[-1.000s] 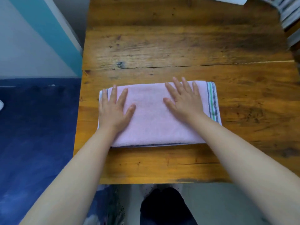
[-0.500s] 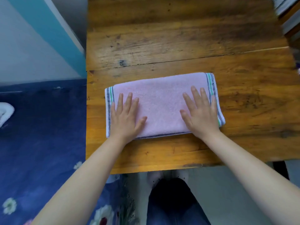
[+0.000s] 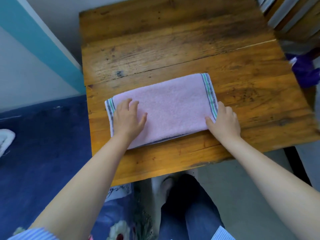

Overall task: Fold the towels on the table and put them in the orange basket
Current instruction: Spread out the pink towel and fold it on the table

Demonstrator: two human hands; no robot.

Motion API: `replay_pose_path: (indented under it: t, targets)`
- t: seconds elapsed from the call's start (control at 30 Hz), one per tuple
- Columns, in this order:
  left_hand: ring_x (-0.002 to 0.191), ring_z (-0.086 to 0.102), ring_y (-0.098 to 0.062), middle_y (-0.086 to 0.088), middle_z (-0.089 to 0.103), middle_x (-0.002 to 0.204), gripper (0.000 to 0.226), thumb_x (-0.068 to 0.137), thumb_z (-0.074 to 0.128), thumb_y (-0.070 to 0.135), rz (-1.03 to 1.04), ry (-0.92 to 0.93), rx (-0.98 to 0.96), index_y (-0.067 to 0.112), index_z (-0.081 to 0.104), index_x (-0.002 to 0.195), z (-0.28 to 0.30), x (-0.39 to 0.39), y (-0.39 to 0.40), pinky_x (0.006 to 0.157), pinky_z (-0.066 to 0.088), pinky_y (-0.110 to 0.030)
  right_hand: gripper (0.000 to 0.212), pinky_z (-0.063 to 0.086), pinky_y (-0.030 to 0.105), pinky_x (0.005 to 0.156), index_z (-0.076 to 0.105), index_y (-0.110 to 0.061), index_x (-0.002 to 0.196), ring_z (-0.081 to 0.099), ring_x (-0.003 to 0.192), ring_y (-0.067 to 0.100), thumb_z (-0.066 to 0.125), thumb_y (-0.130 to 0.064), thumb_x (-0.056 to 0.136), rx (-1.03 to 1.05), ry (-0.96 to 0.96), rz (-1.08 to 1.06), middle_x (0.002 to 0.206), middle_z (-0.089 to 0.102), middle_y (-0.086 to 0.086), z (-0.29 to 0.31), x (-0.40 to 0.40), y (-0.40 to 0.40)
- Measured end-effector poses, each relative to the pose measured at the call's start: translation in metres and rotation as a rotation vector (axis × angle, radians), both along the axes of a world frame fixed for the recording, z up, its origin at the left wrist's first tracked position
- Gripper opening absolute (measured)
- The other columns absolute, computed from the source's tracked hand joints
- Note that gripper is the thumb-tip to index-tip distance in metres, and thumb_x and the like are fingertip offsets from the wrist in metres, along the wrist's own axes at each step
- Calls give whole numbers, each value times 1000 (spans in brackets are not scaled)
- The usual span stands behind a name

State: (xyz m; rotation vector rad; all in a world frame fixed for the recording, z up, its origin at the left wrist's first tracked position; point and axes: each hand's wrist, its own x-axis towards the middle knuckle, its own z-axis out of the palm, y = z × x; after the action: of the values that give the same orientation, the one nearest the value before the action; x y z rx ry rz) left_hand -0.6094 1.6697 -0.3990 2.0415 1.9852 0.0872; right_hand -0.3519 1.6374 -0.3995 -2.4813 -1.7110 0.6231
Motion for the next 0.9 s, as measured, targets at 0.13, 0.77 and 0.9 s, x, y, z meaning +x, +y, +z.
replay_pose_path:
  t: [0.13, 0.77, 0.9]
  targets:
    - [133, 30, -28, -12, 34, 144, 50, 89, 50, 25, -117, 23, -60, 9, 38, 135, 11, 36, 31, 104, 29, -39, 55, 43, 37, 84, 36, -3, 128, 48, 109, 41, 58, -28, 85, -118, 161, -189, 126, 42, 21, 7, -6, 12]
    - [121, 45, -29, -13, 47, 134, 60, 81, 59, 16, -115, -251, -376, 14, 35, 137, 9, 167, 149, 95, 42, -36, 4, 35, 25, 51, 57, -9, 82, 52, 74, 20, 60, -10, 80, -157, 476, -125, 84, 59, 5, 23, 78, 89]
    - [114, 52, -25, -11, 51, 127, 65, 83, 62, 13, 51, -514, -486, 14, 32, 140, 6, 180, 179, 86, 43, -27, 9, 39, 26, 60, 65, -6, 88, 54, 80, 22, 58, -8, 82, -129, 363, 17, 94, 64, 10, 23, 109, 130]
